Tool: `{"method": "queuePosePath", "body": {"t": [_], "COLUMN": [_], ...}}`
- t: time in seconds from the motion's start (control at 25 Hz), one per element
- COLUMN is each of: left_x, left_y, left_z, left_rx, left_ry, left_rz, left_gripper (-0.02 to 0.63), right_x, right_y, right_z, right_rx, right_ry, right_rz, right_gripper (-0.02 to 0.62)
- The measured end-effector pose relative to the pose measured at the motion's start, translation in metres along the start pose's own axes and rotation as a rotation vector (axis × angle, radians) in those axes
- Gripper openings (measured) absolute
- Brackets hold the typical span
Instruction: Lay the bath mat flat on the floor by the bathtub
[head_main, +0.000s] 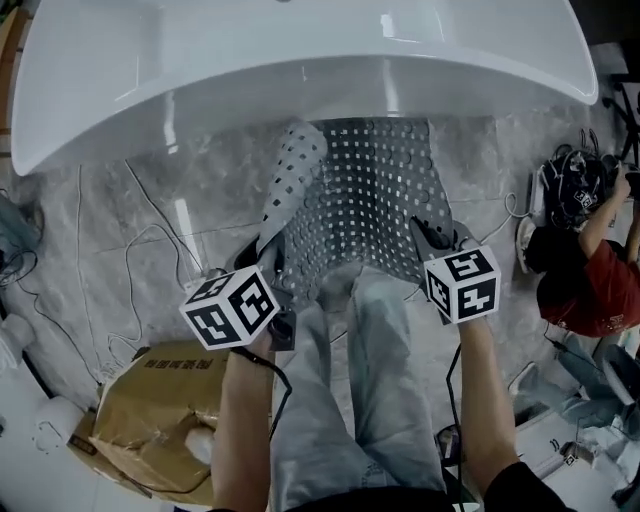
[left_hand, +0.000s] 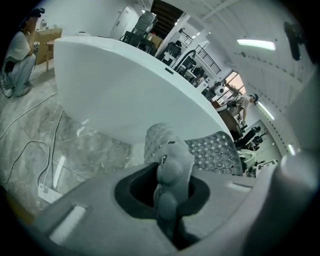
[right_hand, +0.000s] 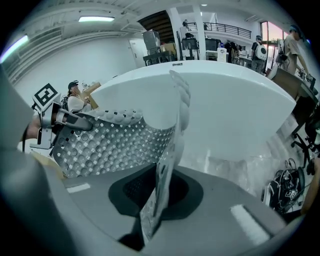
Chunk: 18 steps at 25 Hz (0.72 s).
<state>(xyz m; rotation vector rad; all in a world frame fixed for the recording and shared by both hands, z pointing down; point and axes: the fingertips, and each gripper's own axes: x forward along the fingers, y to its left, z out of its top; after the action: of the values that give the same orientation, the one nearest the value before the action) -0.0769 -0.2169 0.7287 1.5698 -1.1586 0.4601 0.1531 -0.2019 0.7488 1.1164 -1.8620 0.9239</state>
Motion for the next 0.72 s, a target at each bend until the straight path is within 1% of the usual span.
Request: {"method": "queuePosePath", "body": {"t": [0.16, 0.28, 0.56, 0.72], "left_x": [0.029, 0.052, 0.099, 0.116], "left_y": [0.014, 0.025, 0.05, 0.057], "left_z": [-0.004, -0.01, -0.027, -0.036], "left_rx": [0.01, 0.012, 0.028, 0.07], "left_ry": [0.004, -0.004, 0.035, 0.074], "left_rz": [0.019, 0.03, 0.064, 0.087], "left_gripper": [0.026, 0.026, 0.025, 0.025], "right_x": [0.028, 0.051, 0.1, 0.118], "right_y": [-0.019, -0.031, -0.047, -0.05], "right_z": [-0.008, -0.012, -0.026, -0.04], "right_rx": [0.007, -0.01, -0.047, -0.034], "right_ry": [0.01, 0.019, 0.057, 0.084], "right_rz": [0.006, 0.015, 0.022, 0.034], "right_gripper": [0.028, 0.028, 0.028, 0.028]}}
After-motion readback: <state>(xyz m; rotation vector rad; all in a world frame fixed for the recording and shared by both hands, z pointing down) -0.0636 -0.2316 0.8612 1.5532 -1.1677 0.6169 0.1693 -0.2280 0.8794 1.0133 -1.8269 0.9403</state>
